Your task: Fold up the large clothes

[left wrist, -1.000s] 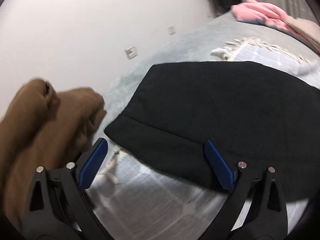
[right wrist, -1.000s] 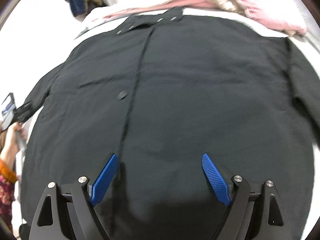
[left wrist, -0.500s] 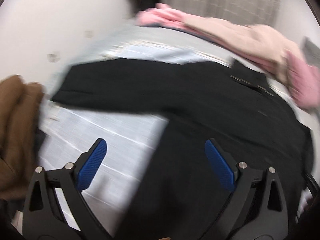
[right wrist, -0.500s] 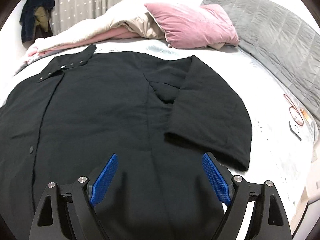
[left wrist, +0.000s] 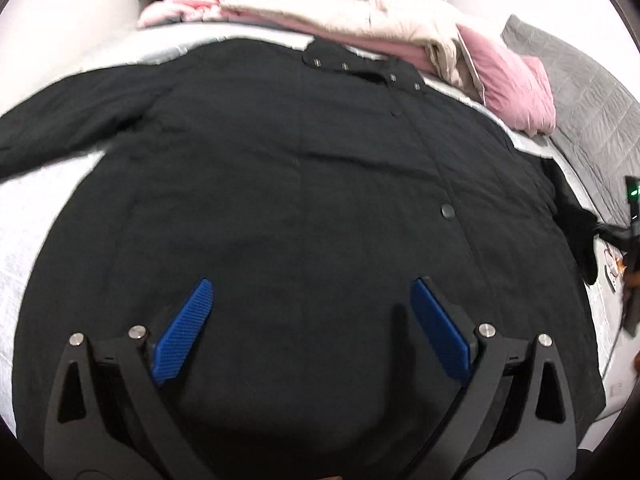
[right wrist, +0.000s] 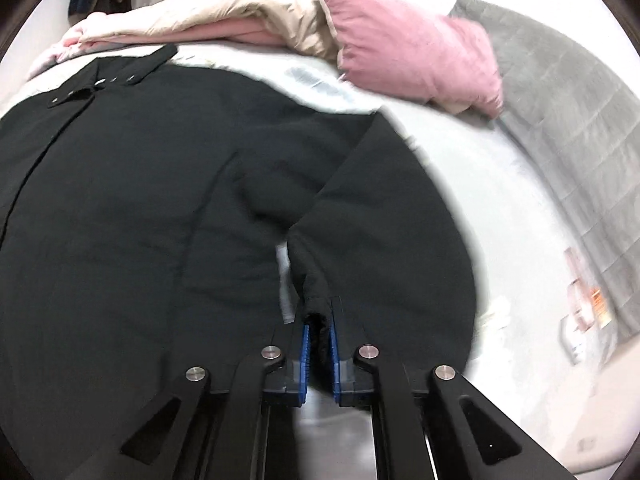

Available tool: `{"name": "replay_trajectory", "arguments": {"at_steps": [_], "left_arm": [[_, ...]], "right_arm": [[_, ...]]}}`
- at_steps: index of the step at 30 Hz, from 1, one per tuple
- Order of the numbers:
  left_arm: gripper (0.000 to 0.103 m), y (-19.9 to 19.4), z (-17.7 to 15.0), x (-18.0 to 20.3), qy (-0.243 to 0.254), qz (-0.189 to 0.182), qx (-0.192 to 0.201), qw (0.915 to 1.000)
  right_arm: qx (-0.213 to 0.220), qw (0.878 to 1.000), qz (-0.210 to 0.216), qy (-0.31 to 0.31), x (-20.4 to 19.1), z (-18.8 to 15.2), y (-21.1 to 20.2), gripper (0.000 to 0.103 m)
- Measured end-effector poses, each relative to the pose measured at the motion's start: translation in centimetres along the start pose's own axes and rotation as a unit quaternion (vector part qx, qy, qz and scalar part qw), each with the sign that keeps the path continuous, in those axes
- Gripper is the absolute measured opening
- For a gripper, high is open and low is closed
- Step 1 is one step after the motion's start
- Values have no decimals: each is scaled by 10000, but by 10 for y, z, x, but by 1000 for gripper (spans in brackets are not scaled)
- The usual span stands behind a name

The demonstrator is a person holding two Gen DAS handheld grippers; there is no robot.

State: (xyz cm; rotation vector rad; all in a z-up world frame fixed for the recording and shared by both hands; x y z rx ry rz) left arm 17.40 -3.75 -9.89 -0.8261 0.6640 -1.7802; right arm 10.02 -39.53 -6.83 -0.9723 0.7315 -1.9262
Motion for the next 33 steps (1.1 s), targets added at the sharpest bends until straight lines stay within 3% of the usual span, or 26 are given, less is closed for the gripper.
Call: {"name": "replay_trajectory", "arguments": {"at_steps": [5,9,11,12,13,14,16,18,21,23,25,28,29,30,31,33], "left_arm": [[99,1,3,-2,-90,-57,121,9999],[99,7,-3,3,63,37,140,9999],[99,7,-4,4,162,85,138,9997],[99,5,-5,4,185,90,151,9997],[99,4,-4,4,190,91,173,9996],[99,4,-3,3,185,90,177,9996],[99,3,-2,2,131,72,165,9998],[99,4,-2,1,86,48,138,9999],[99,5,-3,1,62,34,108,9999],[99,5,-4,1,107,63,112,9999],[99,6,-5,1,155,106,106,9998],[99,9,-7,1,189,145,62,9997],[99,11,-7,1,194,154,46,9997],[99,11,-7,1,196,158,36,9997],[99,12,-8,1,203,161,28,9997],[99,13,-8,1,220,165,24,9996]], "right_arm": [[190,9956,-922,49,72,39,-15,7],[230,9770,-2092,341,151,80,1,9],[65,9618,-2662,636,192,93,13,17],[46,9480,-3036,955,220,95,14,20],[76,9397,-3191,1224,236,89,7,29],[163,9323,-3193,1690,257,83,1,48],[352,9292,-2737,2460,278,70,-4,77],[443,9329,-2029,2942,286,45,-3,81],[-60,9408,-844,3282,275,5,32,81],[-501,9346,-357,3503,260,-26,58,81],[-860,9206,-15,3810,251,-57,79,81],[-1281,8791,376,4576,247,-99,110,81],[-1269,8582,613,4936,245,-110,117,79],[-1181,8410,769,5223,244,-116,121,78],[-927,8317,728,5425,243,-117,118,62],[-681,8417,772,5300,244,-106,117,21]]}}
Point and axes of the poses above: each gripper's, at about its wrist camera, not at the fingertips, and y roughly the way its jaws point, x to its right, z to its top, the point moved 3 cm from there along y, roughly the way its jaws point, and after that the axes turned 1 degree about -y, right-handed, at the moved point
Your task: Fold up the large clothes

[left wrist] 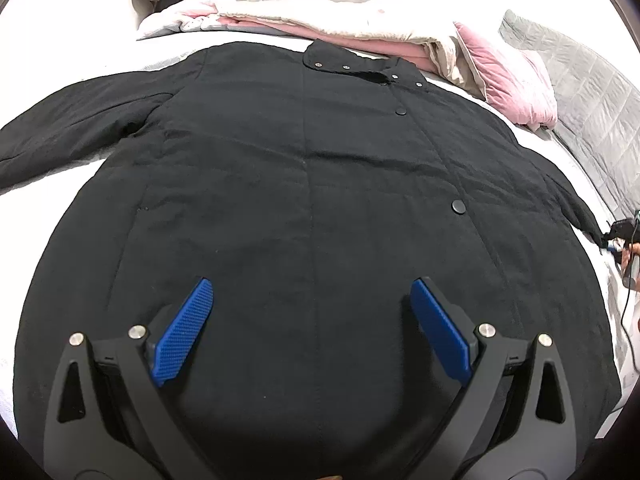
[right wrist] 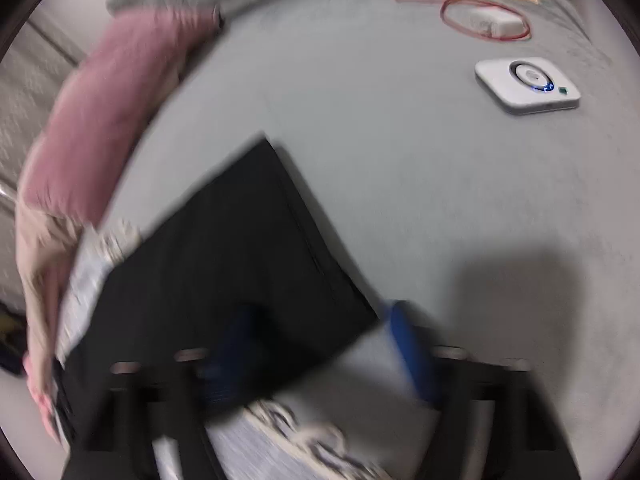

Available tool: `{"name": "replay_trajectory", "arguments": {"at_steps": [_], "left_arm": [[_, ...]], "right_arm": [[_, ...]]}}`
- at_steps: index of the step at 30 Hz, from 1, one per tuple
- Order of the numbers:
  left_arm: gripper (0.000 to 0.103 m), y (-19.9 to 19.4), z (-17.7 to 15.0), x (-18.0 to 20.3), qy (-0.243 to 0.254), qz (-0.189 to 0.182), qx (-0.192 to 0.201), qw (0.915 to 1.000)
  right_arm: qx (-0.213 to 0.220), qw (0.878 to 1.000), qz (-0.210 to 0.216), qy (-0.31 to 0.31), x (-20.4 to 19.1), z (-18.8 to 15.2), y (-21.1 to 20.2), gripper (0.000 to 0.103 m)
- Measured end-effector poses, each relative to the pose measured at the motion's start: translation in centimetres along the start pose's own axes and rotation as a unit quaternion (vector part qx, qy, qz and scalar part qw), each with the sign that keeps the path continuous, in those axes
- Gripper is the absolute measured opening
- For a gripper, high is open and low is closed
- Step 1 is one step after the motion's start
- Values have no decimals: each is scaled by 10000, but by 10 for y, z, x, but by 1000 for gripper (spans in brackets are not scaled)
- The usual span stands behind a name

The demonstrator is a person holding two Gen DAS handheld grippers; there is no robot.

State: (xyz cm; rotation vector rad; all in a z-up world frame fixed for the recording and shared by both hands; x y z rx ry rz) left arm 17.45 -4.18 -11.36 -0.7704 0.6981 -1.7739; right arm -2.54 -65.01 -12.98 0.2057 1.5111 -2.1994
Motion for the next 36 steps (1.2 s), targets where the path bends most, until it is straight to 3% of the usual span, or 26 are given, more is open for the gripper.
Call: {"name": "replay_trajectory", "arguments": {"at_steps": [3,4,6,9,12,13,16,19,22,25,30,32,36], "left_arm": [[99,2,-1,1,32,33,-33,10000],[99,3,-1,1,47,49,-45,10000],[99,4,-2,4,101,105,-58,9999],[99,5,-3,5,168,161,-79,9997],[99,5,-2,4,200,167,-133,9996],[99,5,-2,5,207,177,-146,9995],[99,4,-2,5,205,230,-221,9993],[99,-1,0,5,112,202,-356,9991],[99,-10,4,0,-74,109,-439,9989],[99,-22,14,-11,-233,179,-435,9986],[99,-42,34,-45,-562,462,-338,9968],[99,-49,43,-66,-913,573,-322,9936],[99,-57,54,-103,-1417,520,-356,9879]], "right_arm": [[600,9963,-162,-596,-21,9,-17,14],[765,9920,-425,-909,-27,11,-18,13],[719,9724,-1452,-1678,-37,10,0,14],[754,9615,-1936,-1801,-37,3,12,21],[925,9495,-2214,-2022,-48,-19,7,41],[887,9461,-2186,-2221,-51,-23,3,50],[883,9395,-1917,-2697,-61,-40,-16,60],[713,9496,-1330,-2746,-71,-52,-36,67],[491,9634,-698,-2542,-81,-67,-63,69],[429,9695,-107,-2409,-95,-83,-94,71],[574,9749,351,-2120,-130,-119,-139,77],[628,9779,527,-1921,-143,-133,-151,81],[419,9781,816,-1867,-175,-164,-163,84]]}}
Point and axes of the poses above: each gripper's, at about its wrist camera, not at the fingertips, and y roughly the way its jaws point, x to its right, z to its top, the point moved 3 cm from there along y, roughly the way its jaws point, and after that the axes turned 1 degree about -y, right-handed, at the moved point
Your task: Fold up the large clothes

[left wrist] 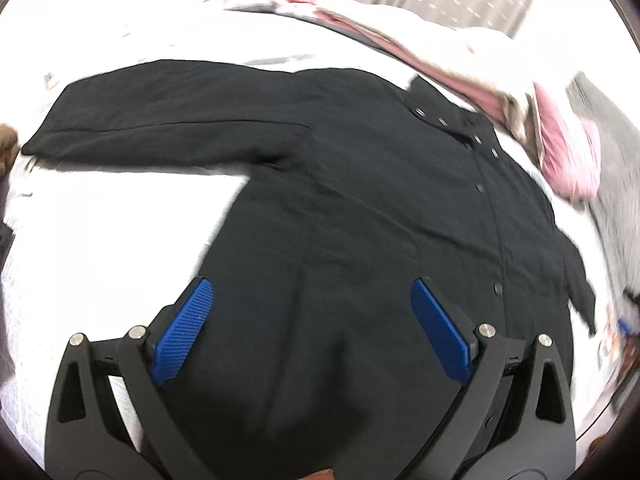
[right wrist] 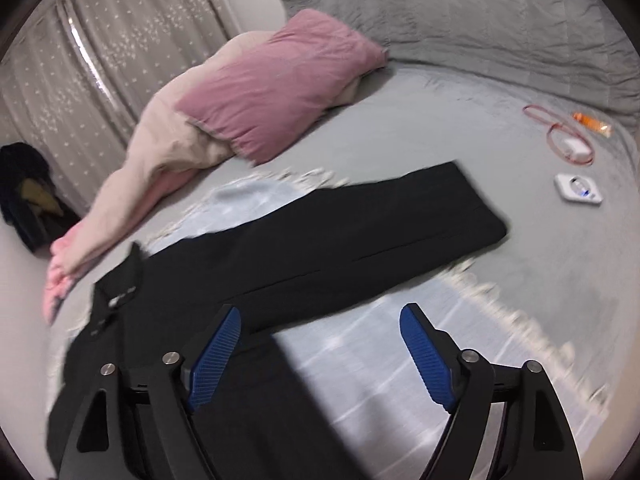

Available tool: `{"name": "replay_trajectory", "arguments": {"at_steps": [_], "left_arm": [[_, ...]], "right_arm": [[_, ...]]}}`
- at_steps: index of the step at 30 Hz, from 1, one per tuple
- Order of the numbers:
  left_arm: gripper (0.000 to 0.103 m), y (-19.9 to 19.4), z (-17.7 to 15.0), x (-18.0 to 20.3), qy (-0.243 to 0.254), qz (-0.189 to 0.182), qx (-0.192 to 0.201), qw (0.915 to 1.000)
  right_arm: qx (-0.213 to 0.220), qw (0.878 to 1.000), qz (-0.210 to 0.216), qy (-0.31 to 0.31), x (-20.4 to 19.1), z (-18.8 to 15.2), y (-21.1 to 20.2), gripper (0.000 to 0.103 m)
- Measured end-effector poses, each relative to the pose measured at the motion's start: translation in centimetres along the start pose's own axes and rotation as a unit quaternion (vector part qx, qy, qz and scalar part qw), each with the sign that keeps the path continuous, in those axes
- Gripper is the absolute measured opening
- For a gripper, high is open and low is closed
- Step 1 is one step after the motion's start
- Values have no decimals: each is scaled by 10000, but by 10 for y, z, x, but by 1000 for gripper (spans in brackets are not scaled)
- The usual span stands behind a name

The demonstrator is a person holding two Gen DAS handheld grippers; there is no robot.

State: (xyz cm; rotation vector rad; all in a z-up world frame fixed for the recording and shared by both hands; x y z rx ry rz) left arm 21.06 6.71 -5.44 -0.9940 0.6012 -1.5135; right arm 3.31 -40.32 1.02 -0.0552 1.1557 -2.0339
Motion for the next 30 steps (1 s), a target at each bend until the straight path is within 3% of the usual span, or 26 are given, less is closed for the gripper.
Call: {"name": "replay_trajectory", "arguments": {"at_steps": [9,14,17,21,24,26,28,30], "left_arm": [[99,16,48,-108,-1330,-50,170,9910],[99,40,68,-168,-2020,130,383,9786],[97,56,74,-197,-2559,201,513,9651],[90,56,82,-223,-3135,8,1065,9436],[57,59,87,-244,-3544,79,1256,9266],[16,61,87,-259,-3876,103,1196,9140],[10,56,91,-258,-3948,3,1169,9113],[9,38,104,-242,-3588,101,1421,9225]], "right_arm": [[-214,9960,661,-565,-82,-56,19,84],[-506,9909,499,-1145,-93,-79,47,84],[-505,9914,375,-1151,-92,-90,54,84],[-870,9886,495,-1128,-95,-102,70,84],[-865,9876,492,-1214,-100,-104,71,84],[-856,9868,516,-1277,-102,-105,71,84],[-837,9866,532,-1292,-103,-104,70,84],[-832,9869,526,-1281,-102,-104,71,84]]}}
Point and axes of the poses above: each gripper's, at about its wrist camera, not at the fingertips, and y roughly the way its jaws point, x to its right, z to its top, the point moved 3 cm from there along y, roughly the way its jaws point, and after that the axes turned 1 degree about -y, right-handed, at the moved point
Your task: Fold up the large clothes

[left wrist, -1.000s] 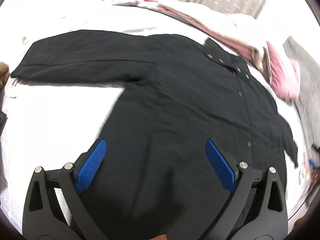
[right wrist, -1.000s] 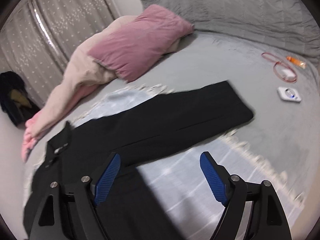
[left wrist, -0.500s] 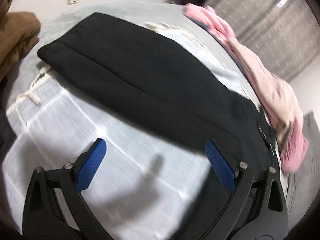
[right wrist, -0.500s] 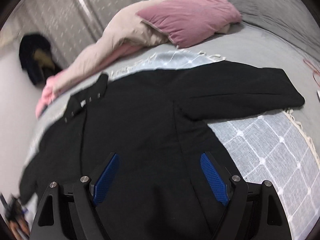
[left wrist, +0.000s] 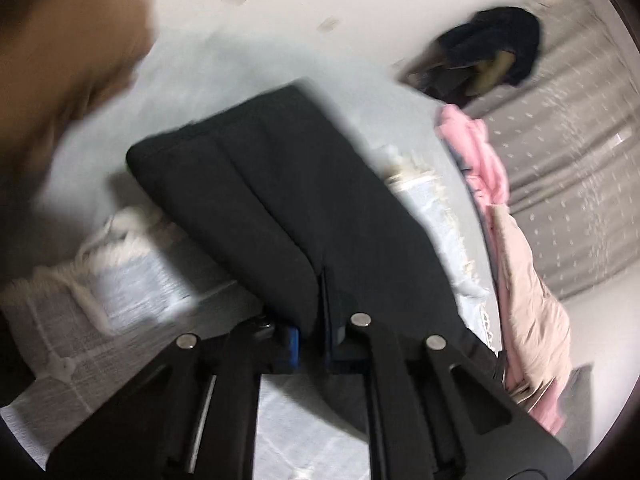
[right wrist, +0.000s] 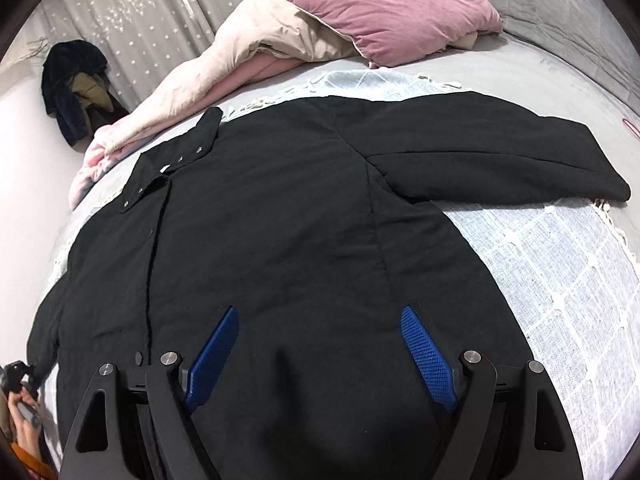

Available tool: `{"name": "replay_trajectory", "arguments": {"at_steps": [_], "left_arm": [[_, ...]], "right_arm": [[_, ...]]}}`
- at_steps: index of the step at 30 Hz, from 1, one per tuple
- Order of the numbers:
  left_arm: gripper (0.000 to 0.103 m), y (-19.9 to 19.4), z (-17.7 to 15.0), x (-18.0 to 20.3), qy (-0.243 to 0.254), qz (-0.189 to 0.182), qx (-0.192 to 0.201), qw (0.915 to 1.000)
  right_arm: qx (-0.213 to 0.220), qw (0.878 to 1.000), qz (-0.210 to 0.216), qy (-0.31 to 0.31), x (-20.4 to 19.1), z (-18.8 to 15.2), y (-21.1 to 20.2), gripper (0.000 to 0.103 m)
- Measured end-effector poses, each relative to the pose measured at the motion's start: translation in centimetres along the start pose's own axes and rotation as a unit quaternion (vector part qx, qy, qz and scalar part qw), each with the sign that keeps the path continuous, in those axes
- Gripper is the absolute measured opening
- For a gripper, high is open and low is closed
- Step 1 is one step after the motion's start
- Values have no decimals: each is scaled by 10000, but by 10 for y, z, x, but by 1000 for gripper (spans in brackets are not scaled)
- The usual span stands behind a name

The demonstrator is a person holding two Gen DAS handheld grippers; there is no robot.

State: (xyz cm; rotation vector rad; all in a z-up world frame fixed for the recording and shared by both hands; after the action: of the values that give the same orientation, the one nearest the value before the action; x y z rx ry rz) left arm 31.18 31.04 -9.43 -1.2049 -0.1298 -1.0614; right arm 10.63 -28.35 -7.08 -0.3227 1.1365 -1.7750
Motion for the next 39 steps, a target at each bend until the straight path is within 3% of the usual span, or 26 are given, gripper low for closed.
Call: {"name": "replay_trajectory", "arguments": {"at_steps": [3,7,13,18,22,24,25,26,27,29,31,33,39], "left_arm": [[9,-29,-4,51,864,-121,466,9951],[9,-69,-19,121,1647,-870,751,9796],[9,-104,-81,218,2792,-2052,447,9370],[9,-98,-164,270,3486,-2518,-225,9025],[10,-74,-227,288,3915,-2525,-776,8815],[22,-53,-264,289,4145,-2505,-1297,8652],[42,-37,-290,286,4391,-2414,-1802,8465],[54,-27,-305,281,4557,-2296,-2150,8327],[55,-20,-320,274,4702,-2149,-2441,8205],[55,-15,-330,261,4832,-2108,-2619,8084],[56,-20,-319,253,4819,-2179,-2514,8106],[60,-23,-296,247,4687,-2256,-2351,8211],[61,-1,-187,231,4094,-1999,-1564,8763]], "right_arm": [[-9,10000,3,-9,-1,0,1,84],[10,10000,44,-48,-3,-1,0,84],[33,9999,83,-91,-5,-3,-2,84],[42,9999,115,-74,-5,-2,-2,84],[51,9999,126,-47,-2,-2,-2,84],[50,9999,134,-51,-3,-2,-2,84],[44,9999,149,-57,-3,-2,-2,84],[35,9998,177,-65,-3,-3,-2,84],[27,9998,210,-67,-4,-3,-1,84],[-2,9994,355,-50,-4,-2,-1,84],[-43,9987,516,5,-5,-2,0,84],[-143,9962,838,168,-6,-2,0,84],[-506,9769,2023,456,-47,5,10,84]]}}
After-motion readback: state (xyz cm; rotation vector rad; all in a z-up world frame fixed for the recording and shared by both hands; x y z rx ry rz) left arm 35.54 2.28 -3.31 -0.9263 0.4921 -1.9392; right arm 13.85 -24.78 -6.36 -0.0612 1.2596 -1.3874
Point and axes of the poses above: each gripper's, at about its wrist camera, not at the fingertips, and y roughly the way its jaws point, x to its right, z to its top, the point moved 3 cm from there along y, roughly the way its jaws point, and after that the axes turned 1 degree about -y, right-handed, at the moved point
